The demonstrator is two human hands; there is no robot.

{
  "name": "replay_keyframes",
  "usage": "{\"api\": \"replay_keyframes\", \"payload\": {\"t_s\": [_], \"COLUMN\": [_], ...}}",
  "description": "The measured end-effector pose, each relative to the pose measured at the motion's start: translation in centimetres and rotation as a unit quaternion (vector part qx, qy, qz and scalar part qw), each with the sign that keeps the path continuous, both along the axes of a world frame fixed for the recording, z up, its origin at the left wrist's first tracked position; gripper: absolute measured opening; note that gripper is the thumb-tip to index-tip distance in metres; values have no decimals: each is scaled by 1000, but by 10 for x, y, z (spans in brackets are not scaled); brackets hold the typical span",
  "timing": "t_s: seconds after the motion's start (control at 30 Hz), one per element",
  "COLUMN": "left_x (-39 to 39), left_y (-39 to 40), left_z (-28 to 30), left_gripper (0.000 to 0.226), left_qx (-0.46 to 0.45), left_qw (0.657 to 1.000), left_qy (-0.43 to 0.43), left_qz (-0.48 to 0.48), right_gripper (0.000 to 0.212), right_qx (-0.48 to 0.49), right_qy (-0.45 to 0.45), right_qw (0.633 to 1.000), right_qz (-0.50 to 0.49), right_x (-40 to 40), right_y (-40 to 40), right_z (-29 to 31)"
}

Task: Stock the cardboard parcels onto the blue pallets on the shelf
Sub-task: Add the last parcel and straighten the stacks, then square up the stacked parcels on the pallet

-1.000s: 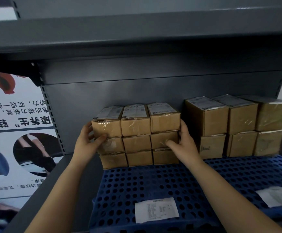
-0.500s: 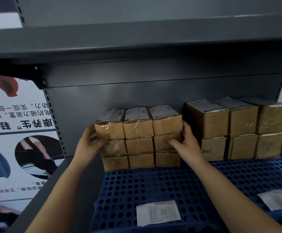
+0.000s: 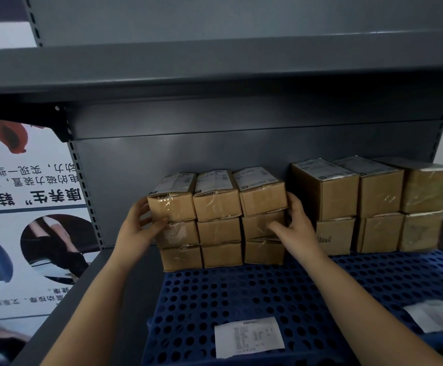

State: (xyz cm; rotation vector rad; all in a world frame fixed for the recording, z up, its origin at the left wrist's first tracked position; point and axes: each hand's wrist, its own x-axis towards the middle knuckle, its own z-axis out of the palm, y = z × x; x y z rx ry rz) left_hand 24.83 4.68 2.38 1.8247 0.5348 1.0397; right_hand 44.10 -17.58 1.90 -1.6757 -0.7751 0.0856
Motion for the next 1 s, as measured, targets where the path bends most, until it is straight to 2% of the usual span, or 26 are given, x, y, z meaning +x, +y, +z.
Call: {"api": "replay_keyframes", "payload": {"t_s": [0.1, 0.2, 0.33, 0.47, 0.63, 0.77, 1.0], "left_x": [-2, -6, -13, -18, -10, 6, 58], "left_y": [-2, -3, -16, -31, -55, -83, -151], "left_z": [0, 1, 7, 16, 11, 8, -2], "left_gripper": [57, 58, 54, 32, 19, 40, 49], "left_qx": [3, 42, 142, 278, 367, 442, 489], "left_qw": [1000, 998, 981, 945, 916, 877, 840], "left_qy": [5, 11, 16, 48, 110, 180, 234], "left_qz": [5, 49, 128, 163, 120, 62, 15], "right_gripper": [81, 82, 74, 60, 45, 45, 43], "right_qx": [-2, -14, -38, -71, -189, -266, -322], "right_qy": [-3, -31, -142, -227, -335, -366, -415], "right_qw": [1000, 999, 982, 962, 913, 880, 838], "right_qz": [2, -16, -118, -133, -137, -144, -148], "right_x": [-3, -7, -14, -28, -40, -43, -10], "right_y": [-2, -4, -12, -20, -32, -47, -87], "right_z": [-2, -4, 0, 11, 14, 10, -4]}}
